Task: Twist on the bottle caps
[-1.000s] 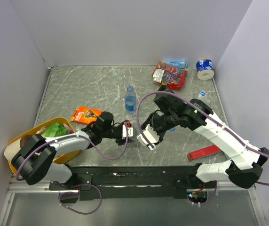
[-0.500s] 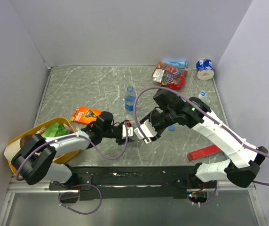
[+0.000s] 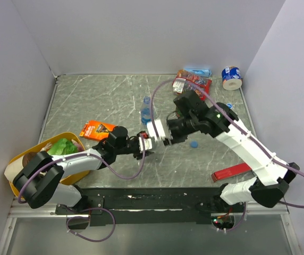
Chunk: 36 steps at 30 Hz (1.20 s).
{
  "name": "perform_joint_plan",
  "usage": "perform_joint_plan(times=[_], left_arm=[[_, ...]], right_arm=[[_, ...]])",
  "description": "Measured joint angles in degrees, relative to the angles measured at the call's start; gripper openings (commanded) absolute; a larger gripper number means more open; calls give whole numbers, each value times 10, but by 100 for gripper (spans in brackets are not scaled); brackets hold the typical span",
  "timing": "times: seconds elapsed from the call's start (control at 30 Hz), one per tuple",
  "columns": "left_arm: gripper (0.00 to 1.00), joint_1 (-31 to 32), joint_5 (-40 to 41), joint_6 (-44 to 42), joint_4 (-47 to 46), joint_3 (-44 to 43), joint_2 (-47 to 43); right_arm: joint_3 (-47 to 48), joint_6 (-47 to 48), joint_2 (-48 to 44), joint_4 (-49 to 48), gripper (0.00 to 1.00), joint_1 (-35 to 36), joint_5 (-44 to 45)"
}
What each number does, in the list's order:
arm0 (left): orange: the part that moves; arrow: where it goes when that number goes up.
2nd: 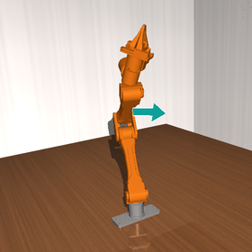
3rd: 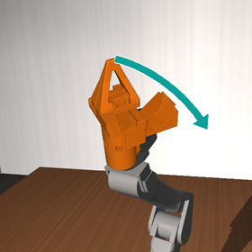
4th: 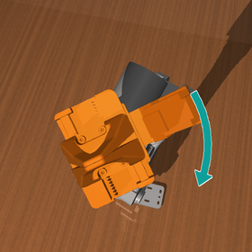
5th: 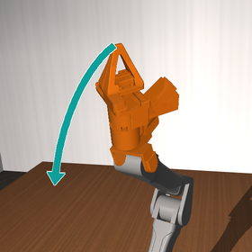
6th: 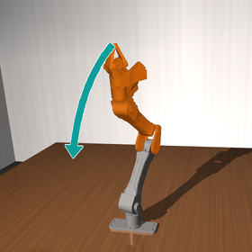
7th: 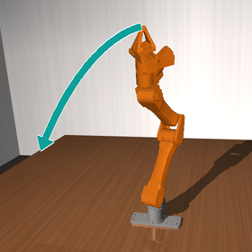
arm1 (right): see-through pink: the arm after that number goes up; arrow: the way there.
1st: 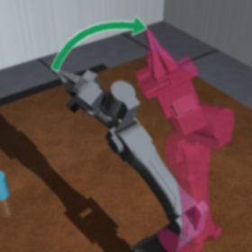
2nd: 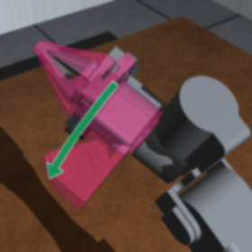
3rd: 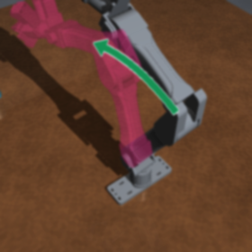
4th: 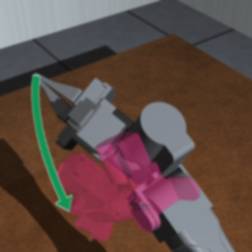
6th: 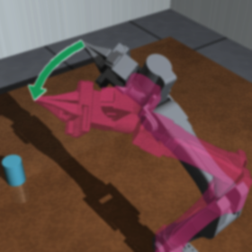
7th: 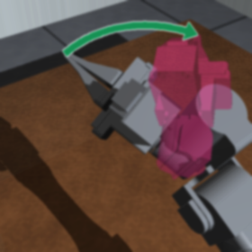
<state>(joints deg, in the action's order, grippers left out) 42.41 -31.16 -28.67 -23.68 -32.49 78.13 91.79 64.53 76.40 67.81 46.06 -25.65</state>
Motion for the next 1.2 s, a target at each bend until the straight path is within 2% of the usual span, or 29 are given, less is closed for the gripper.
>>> perform_joint_plan(times=[0.13,0.23,0.3,0.43,0.47,0.53,0.63,0.73,0.87,0.93,1.03,1.2], left_arm=[[1,19,133,58,-53,7,0],[1,31,244,97,-65,5,6],[1,36,290,114,-60,-2,18],[1,40,344,138,-52,-17,37],[1,40,351,145,-52,-20,37],[1,39,365,156,-55,-27,37],[1,33,363,162,-53,-39,37],[1,22,325,160,-39,-37,35],[1,8,233,133,5,-28,32],[1,5,185,108,31,-22,25],[1,5,132,64,65,-16,9],[1,1,86,6,92,-16,-5]], right_arm=[[51,-166,50,-14,21,-41,1],[72,-293,85,-41,11,-75,-3],[72,-365,101,-59,12,-93,-5],[102,-459,139,-68,51,-114,-6],[123,-473,152,-62,67,-117,-10],[160,-490,170,-53,82,-124,-23],[226,-456,188,-16,87,-134,-67],[240,-376,168,4,85,-150,-86],[141,-213,63,-1,82,-161,-95],[57,-113,-18,-8,81,-135,-87],[-14,-24,-85,-28,78,-84,-84],[-52,79,-107,-36,75,-45,-82]])
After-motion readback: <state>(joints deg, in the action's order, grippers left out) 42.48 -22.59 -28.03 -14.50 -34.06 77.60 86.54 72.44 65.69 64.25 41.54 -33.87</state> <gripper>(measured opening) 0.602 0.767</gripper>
